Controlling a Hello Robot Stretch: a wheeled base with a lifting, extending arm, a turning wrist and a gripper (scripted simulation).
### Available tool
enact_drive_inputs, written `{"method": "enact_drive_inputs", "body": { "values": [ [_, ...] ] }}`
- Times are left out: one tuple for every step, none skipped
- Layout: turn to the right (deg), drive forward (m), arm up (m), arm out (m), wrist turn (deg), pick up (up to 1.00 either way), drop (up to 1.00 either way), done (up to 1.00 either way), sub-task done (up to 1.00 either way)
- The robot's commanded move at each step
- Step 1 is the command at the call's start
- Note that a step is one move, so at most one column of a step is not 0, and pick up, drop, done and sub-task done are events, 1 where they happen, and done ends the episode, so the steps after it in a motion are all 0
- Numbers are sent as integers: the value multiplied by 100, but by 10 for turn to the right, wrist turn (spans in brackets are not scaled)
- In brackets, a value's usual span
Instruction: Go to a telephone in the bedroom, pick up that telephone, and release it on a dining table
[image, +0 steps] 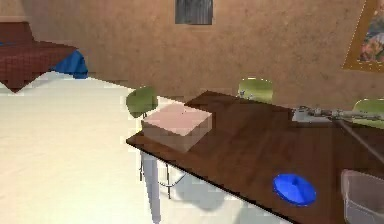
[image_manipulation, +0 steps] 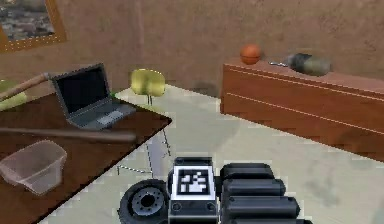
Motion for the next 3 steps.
{"method": "enact_drive_inputs", "body": {
  "values": [
    [450, 0, 0, 0, 0, 0, 0, 0, 0],
    [450, 0, 0, 0, 0, 0, 0, 0, 0],
    [180, 0, 0, 0, 0, 0, 0, 0, 0]
  ]
}}
